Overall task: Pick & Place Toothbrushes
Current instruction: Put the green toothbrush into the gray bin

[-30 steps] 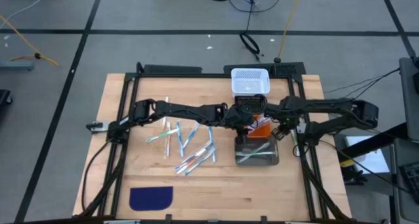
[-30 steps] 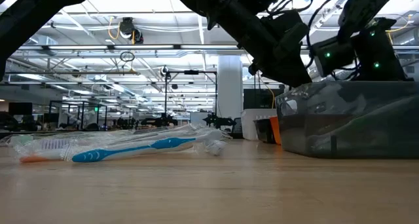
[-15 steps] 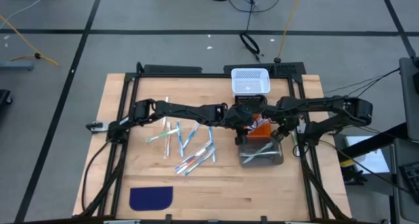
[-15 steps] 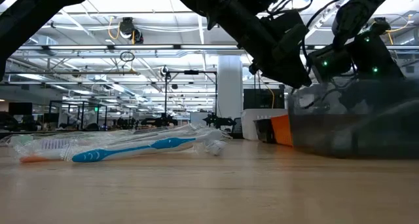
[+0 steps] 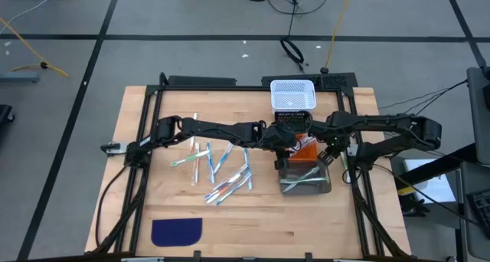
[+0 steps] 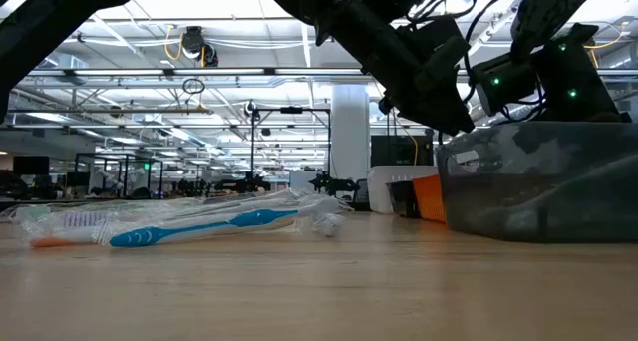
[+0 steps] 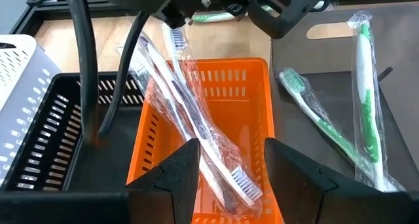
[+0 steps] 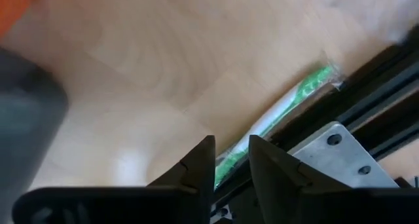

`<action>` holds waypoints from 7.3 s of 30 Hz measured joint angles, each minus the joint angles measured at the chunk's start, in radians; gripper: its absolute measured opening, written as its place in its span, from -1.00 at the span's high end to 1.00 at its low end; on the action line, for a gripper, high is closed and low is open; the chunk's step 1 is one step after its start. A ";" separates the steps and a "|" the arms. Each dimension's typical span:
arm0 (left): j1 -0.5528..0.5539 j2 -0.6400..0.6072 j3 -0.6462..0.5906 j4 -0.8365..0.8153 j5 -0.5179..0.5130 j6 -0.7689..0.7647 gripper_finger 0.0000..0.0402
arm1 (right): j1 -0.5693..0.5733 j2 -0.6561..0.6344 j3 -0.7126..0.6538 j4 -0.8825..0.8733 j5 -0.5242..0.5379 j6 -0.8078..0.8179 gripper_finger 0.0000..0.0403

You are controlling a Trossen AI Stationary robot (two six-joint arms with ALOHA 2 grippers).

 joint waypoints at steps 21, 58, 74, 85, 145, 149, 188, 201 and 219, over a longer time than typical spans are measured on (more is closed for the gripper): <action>0.000 0.000 0.000 -0.053 0.000 0.000 0.15 | -0.104 0.000 -0.040 0.043 0.080 0.290 0.66; 0.000 0.000 0.000 -0.096 0.000 0.021 0.15 | -0.250 0.001 -0.136 0.146 0.086 0.262 0.92; 0.000 0.000 0.000 -0.092 0.000 -0.011 0.15 | -0.252 -0.001 0.130 0.042 0.232 0.191 0.96; 0.005 0.000 0.000 -0.035 0.000 -0.056 0.15 | -0.251 -0.169 0.288 0.113 0.253 0.091 0.96; 0.036 0.000 0.000 0.409 0.322 -0.277 0.96 | 0.272 -0.523 0.293 0.589 0.004 -0.099 0.59; 0.019 0.000 0.000 0.343 0.325 -0.257 0.96 | 0.272 -0.531 0.293 0.571 -0.106 -0.123 0.54; -0.085 0.000 0.000 -0.121 0.270 -0.107 0.85 | 0.272 -0.583 0.293 0.453 -0.054 -0.146 0.61; -0.085 0.000 0.000 -0.113 0.234 -0.081 0.45 | 0.272 -0.583 0.293 0.440 -0.027 -0.146 0.61; -0.107 -0.038 0.000 -0.113 0.259 -0.057 0.10 | 0.272 -0.583 0.293 0.430 -0.027 -0.169 0.63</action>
